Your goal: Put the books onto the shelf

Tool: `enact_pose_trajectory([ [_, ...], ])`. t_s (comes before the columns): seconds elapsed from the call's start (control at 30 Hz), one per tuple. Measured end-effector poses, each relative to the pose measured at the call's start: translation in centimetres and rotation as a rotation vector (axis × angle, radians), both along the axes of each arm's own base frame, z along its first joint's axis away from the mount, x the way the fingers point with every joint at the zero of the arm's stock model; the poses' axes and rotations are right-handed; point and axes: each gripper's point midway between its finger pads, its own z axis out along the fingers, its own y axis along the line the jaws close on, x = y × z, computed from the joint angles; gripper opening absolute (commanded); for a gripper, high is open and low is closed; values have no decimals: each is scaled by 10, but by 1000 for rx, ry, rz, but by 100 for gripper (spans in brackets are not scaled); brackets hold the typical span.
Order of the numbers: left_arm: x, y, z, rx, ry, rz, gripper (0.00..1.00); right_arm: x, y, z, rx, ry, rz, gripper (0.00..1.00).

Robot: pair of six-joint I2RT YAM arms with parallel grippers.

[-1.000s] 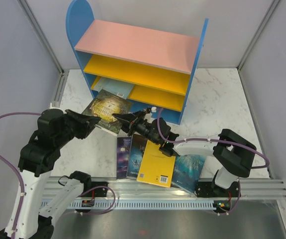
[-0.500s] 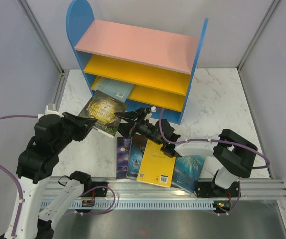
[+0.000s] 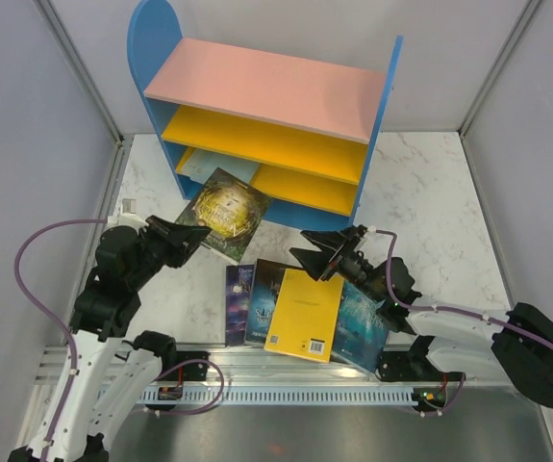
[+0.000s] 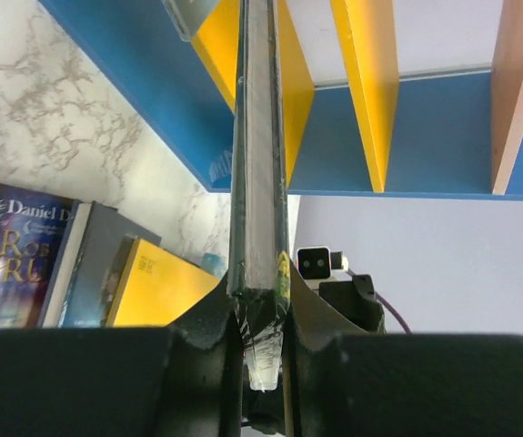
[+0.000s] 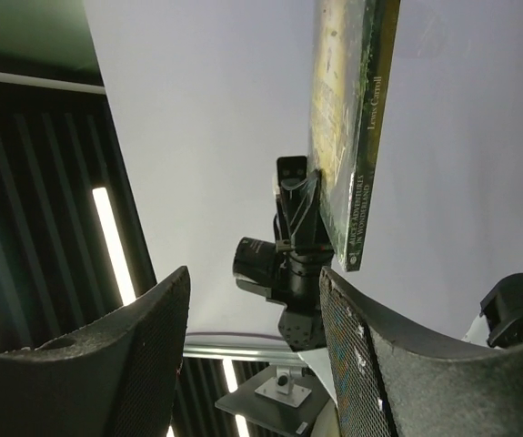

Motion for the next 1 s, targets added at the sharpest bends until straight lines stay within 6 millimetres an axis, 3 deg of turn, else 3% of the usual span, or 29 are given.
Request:
enact_pose_trajectory([
  [0.17,19,-5,-9,-86,-13,-12,2,0,-25,14,12,-38,-51,62],
  [0.3,32,-4,-5,-122,-32,-8,2,0,-34,20,7,-54,-71,61],
  [0.43,43,-4,2,-153,-64,-9,2,1,-36,12,-17,-37,-73,60],
  [0.6,61,-2,-5,-158,-54,7,2,3,-35,4,-45,-20,-71,59],
  [1.0,130,7,-43,-213,-4,77,2,3,-37,-8,-75,-5,-69,58],
])
